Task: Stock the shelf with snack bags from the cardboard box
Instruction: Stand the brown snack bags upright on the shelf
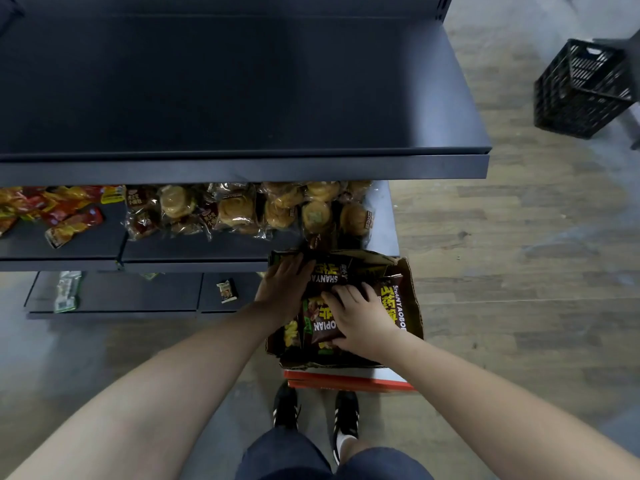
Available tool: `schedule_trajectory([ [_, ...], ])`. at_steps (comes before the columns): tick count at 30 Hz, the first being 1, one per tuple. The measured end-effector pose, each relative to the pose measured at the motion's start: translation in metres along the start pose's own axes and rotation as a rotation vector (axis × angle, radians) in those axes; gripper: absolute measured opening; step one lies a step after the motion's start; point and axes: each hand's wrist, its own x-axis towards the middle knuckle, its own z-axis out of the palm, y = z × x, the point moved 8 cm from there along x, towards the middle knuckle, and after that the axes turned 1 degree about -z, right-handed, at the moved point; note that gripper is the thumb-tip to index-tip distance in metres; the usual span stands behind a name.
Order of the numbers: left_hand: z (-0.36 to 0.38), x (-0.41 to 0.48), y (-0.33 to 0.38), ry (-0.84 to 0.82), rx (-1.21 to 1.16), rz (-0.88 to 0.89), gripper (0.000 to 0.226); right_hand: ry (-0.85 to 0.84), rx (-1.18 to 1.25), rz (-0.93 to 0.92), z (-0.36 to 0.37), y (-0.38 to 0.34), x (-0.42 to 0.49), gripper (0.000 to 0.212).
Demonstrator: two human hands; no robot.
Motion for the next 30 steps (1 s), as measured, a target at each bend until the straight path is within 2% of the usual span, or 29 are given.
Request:
schedule_trajectory([
  [3,-0.002,0.003,0.004,-0.027,0.136,-0.035,0.086,-0.022,-0.009,0.017,0.002,-0.002,0.007,0.101],
  [6,-0.006,0.009,0.005,-0.029,0.22,-0.041,0.086,-0.081,0.05,0.021,0.0,-0.003,0.011,0.084],
  [9,-0.009,0.013,0.007,-0.034,0.246,-0.024,0.068,-0.127,0.062,-0.002,-0.016,0.002,0.01,0.063],
  [11,-0.013,0.016,0.007,-0.023,0.234,-0.014,0.061,-0.135,0.017,-0.029,-0.027,0.011,0.009,0.057],
  [13,-0.016,0.017,0.007,-0.01,0.229,-0.005,0.061,-0.123,-0.051,-0.094,-0.035,0.013,0.005,0.056],
  [15,-0.015,0.015,0.006,-0.013,0.242,-0.012,0.06,0.02,-0.143,-0.219,-0.043,0.008,0.0,0.056],
  [17,-0.009,0.01,0.003,-0.047,0.255,-0.036,0.068,0.065,-0.123,-0.302,-0.04,0.008,-0.008,0.053],
  [19,-0.004,0.003,-0.001,-0.075,0.235,-0.065,0.081,0.008,-0.09,-0.334,-0.031,0.008,-0.017,0.053],
  [20,-0.003,0.001,-0.001,-0.079,0.222,-0.071,0.086,-0.021,-0.077,-0.323,-0.028,0.011,-0.023,0.054],
  [23,-0.006,-0.007,0.0,-0.052,0.214,-0.063,0.085,0.056,-0.009,-0.242,-0.034,0.021,-0.032,0.054],
  [26,-0.01,-0.018,0.0,-0.04,0.112,-0.109,0.079,0.116,0.181,-0.113,-0.041,0.035,-0.037,0.058],
  [28,-0.01,-0.027,-0.002,-0.052,-0.045,-0.203,0.079,0.21,0.265,0.052,-0.049,0.044,-0.037,0.052],
  [30,-0.007,-0.034,-0.002,-0.068,-0.141,-0.282,0.085,0.275,0.289,0.301,-0.05,0.055,-0.034,0.038],
])
